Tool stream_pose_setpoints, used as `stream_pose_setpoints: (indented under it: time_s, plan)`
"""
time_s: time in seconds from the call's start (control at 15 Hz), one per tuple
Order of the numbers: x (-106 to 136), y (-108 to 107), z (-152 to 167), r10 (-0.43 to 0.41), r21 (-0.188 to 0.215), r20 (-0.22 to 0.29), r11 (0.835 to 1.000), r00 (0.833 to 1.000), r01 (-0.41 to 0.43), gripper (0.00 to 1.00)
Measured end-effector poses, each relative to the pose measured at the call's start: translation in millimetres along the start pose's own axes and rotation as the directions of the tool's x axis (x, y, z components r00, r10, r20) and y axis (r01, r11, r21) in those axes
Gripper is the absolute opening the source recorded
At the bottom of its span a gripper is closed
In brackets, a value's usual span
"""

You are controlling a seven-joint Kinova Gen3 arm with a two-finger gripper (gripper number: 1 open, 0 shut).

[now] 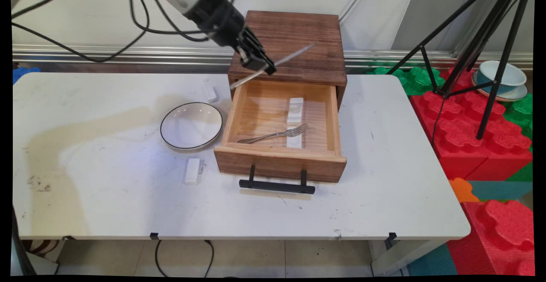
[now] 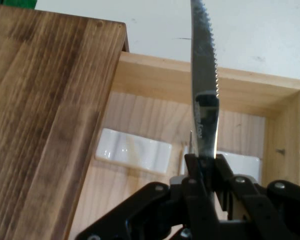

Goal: Place the picked object into the drawer

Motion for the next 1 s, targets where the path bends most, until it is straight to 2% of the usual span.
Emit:
stream_pose_setpoints:
  time_s: [0.6, 1.0]
  plan:
    - [14.5, -9.3, 75.4, 0.011, 0.005, 0.033, 1.000, 0.999, -0.011, 0.00]
    - [9.7, -17.8, 114.9, 0.024, 0.011, 0.077, 1.000, 0.997, -0.025, 0.00]
